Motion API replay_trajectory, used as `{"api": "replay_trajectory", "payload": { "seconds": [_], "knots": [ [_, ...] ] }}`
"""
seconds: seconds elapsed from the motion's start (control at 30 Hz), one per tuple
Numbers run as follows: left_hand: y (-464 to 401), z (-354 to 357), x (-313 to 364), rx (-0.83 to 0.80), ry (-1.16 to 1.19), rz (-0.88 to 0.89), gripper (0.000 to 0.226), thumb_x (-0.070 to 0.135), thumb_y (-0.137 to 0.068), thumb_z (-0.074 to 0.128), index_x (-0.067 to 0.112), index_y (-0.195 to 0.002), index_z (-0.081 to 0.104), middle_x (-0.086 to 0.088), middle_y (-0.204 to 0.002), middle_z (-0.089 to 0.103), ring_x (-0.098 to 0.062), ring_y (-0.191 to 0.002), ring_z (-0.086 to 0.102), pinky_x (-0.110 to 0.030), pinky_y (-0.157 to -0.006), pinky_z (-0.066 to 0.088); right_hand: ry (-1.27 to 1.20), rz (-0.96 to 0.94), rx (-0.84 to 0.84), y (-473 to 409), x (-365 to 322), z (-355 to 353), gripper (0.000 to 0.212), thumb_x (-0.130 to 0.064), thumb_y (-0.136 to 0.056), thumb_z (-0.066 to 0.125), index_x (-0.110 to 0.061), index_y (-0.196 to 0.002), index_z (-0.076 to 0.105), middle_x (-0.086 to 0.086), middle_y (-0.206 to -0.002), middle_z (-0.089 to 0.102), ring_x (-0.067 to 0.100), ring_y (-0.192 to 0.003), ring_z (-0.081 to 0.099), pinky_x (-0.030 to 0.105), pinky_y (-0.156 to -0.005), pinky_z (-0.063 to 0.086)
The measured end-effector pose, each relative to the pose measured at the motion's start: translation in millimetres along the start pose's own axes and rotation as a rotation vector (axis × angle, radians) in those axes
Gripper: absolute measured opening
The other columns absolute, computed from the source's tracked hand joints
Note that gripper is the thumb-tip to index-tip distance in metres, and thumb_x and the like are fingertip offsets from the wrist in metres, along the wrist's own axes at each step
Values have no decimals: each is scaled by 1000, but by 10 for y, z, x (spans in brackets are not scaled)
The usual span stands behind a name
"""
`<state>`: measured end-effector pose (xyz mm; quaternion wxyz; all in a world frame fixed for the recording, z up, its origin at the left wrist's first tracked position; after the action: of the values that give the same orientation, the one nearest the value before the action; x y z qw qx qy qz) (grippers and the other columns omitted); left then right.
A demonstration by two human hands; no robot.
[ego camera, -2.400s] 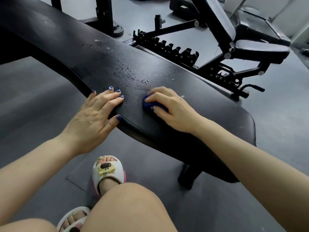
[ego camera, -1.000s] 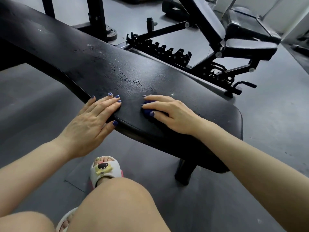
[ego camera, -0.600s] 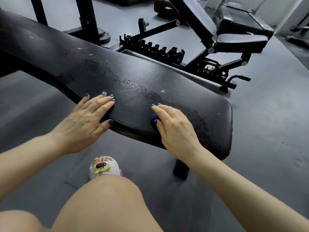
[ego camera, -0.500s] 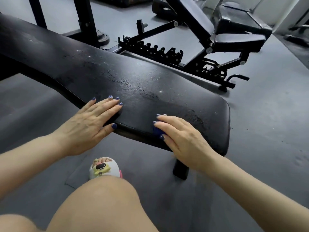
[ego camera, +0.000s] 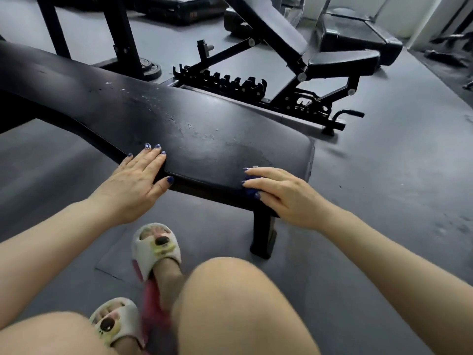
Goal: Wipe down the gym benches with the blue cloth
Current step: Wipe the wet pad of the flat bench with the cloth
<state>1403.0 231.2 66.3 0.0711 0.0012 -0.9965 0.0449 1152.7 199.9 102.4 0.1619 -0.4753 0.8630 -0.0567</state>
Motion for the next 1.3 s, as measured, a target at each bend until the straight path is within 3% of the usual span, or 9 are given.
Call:
{"api": "replay_trajectory", "payload": {
  "seconds": [0.1, 0.27, 0.43, 0.63, 0.73, 0.8, 0.9, 1.1, 1.3],
  "knots": [
    [87, -12, 156, -47, -19, 41, 86, 74, -87, 0, 21, -154, 10, 7, -162, 0, -4, -146, -9, -29, -118, -5, -34, 131, -11, 21, 269, -105, 31, -17, -98, 51, -15, -126, 64, 2, -141, 53, 18, -135, 43, 10, -109, 19],
    [-8, -61, 408, -100, -25, 55, 73, 56, -91, 14, 20, -154, 13, 7, -162, 4, -5, -147, -6, -29, -118, -3, -13, 173, -103, -688, 183, 147, 35, -23, -101, 45, -19, -134, 56, -1, -149, 43, 20, -138, 37, 35, -113, 31],
    [-264, -47, 747, -40, -30, 110, 68, 53, -98, 19, 14, -154, 18, 1, -162, 9, -10, -149, -2, -32, -120, -2, -43, 40, -189, -727, 260, 189, 33, -23, -99, 47, -26, -131, 58, -4, -148, 45, 17, -138, 38, 39, -113, 32],
    [-373, 135, 1009, -23, 37, 172, 91, 66, -83, 2, 11, -152, 22, 0, -162, 12, -10, -149, -2, -31, -121, -2, -134, 234, 112, -126, 777, -201, 24, -11, -94, 54, -15, -112, 70, 1, -127, 62, 21, -123, 52, 25, -106, 32],
    [-413, 133, 1077, 12, 63, 161, 88, 64, -85, 5, 11, -152, 24, 1, -162, 10, -8, -148, -2, -32, -121, 0, -37, 263, 215, -223, 583, -124, 25, -14, -92, 50, -12, -105, 71, 5, -120, 65, 31, -110, 59, 34, -101, 39],
    [-430, 131, 1115, 8, 68, 153, 84, 62, -86, 8, 13, -152, 23, 4, -162, 7, -4, -148, -4, -31, -120, -2, -52, 164, 272, -91, 404, -123, 29, -17, -90, 46, -11, -101, 72, 6, -117, 67, 30, -107, 62, 36, -100, 41],
    [-442, 135, 1132, -10, 89, 124, 73, 54, -91, 17, 15, -153, 23, 7, -162, 7, -1, -146, -5, -30, -120, -3, -128, 90, 358, 350, 363, -128, 30, -19, -94, 45, -12, -110, 70, 4, -125, 63, 22, -118, 57, 31, -109, 35],
    [-656, 133, 1467, -7, 149, 167, 58, 44, -100, 31, 18, -152, 25, 9, -161, 11, 2, -145, -3, -27, -120, -2, -378, 470, 801, 598, 726, -147, 31, -8, -92, 56, -8, -121, 66, 6, -136, 57, 20, -134, 44, 37, -113, 35],
    [-856, 163, 1962, 26, 159, 226, 67, 52, -93, 24, 17, -150, 29, 7, -160, 16, -2, -147, 1, -31, -121, 3, -423, 230, 865, 911, 375, 85, 35, -3, -94, 53, -4, -128, 59, 15, -145, 46, 30, -142, 35, 57, -112, 31]
  ]
}}
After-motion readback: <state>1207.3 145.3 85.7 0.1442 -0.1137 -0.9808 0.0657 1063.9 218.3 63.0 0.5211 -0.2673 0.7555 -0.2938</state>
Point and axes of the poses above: each hand's wrist, its own y-axis away from the middle knuckle, its own z-axis out of the palm, x = y × z, the point moved 10 cm from there along -y, towards the middle knuckle
